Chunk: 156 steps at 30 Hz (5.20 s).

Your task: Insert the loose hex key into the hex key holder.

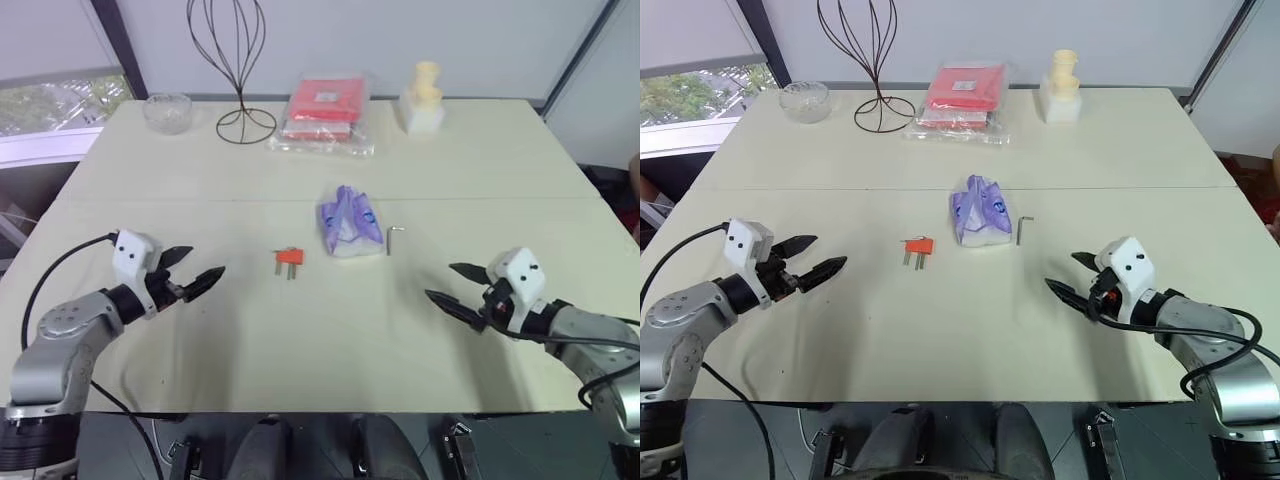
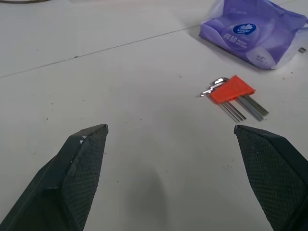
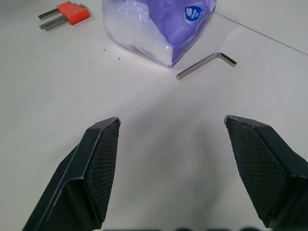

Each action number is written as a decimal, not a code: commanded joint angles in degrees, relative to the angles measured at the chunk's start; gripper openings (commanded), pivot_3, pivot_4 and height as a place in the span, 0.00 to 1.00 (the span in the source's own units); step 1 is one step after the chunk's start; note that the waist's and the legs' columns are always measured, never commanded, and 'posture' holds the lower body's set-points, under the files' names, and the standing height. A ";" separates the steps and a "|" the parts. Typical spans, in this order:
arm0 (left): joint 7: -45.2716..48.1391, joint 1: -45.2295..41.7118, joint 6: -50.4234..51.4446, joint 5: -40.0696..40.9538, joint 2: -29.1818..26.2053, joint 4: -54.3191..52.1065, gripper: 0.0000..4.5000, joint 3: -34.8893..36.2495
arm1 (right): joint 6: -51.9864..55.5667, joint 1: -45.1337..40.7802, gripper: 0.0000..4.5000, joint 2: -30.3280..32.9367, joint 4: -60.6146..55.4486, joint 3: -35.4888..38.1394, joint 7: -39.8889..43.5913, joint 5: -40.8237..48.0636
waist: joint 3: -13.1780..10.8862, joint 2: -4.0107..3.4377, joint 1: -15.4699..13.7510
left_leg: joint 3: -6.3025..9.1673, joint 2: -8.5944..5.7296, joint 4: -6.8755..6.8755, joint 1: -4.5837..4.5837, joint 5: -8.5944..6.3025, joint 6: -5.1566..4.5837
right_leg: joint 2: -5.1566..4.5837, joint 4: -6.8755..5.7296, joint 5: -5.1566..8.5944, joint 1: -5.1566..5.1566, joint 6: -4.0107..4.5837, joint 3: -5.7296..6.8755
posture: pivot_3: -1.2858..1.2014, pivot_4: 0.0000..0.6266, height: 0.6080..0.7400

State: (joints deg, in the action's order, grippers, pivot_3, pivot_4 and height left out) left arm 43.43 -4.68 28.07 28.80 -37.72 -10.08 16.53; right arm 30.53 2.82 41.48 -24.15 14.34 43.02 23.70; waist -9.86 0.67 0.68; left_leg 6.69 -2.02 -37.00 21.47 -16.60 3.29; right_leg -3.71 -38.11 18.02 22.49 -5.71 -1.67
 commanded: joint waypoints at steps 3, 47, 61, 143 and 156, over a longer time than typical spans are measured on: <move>-0.39 -0.23 -0.27 0.03 -0.32 -2.07 0.98 0.10 | -2.45 -1.85 0.81 -0.75 0.47 0.28 -2.17 -1.38 | 0.00 0.00 0.03 | 0.00 0.00 -0.01 0.00 0.00 0.00 | 0.00 0.00 0.00 -0.01 0.00 0.00 | 0.52 0.24 1.00; 1.67 -9.89 -2.19 -4.39 -2.55 -0.39 0.98 -5.60 | -29.75 -34.11 0.81 -16.02 39.59 -27.31 -3.14 -23.24 | -0.04 -0.05 0.44 | -0.06 -0.03 -0.04 0.07 0.03 0.05 | 0.01 -0.04 -0.06 0.17 -0.06 0.00 | 0.52 0.24 1.00; 6.02 -3.47 5.75 2.59 -6.86 -10.04 1.00 -4.36 | -39.70 -38.46 0.01 -17.34 51.35 -29.00 -2.23 -28.55 | -0.04 -0.05 0.53 | -0.05 -0.01 -0.02 0.03 0.03 0.06 | 0.03 -0.09 -0.07 0.16 -0.05 -0.01 | 0.52 0.24 1.00; 9.20 0.02 1.90 0.42 -10.15 -8.32 1.00 -2.83 | -43.28 -56.27 0.99 -33.94 78.73 -29.88 8.51 -27.65 | -0.21 -0.29 3.29 | -0.06 -0.01 0.05 0.06 0.06 0.13 | 0.01 -0.33 -0.09 0.37 -0.07 -0.03 | 0.52 0.24 1.00; 8.20 1.00 1.23 -0.16 -9.39 -8.55 1.00 -2.97 | -41.42 -52.47 0.99 -33.69 71.58 -30.30 12.37 -27.83 | -0.21 -0.30 3.15 | -0.06 -0.02 0.07 0.08 0.10 0.20 | -0.01 -0.36 -0.09 0.41 -0.07 -0.03 | 0.52 0.24 1.00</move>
State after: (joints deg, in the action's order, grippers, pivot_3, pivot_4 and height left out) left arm 51.89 -3.96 29.92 28.21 -47.13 -17.16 12.19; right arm -11.98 -50.49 7.35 51.47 -15.99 54.78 -4.44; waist -10.07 0.37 3.83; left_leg 6.63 -2.03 -36.95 21.55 -16.50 3.49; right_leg -3.73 -38.47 17.93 22.89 -5.78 -1.70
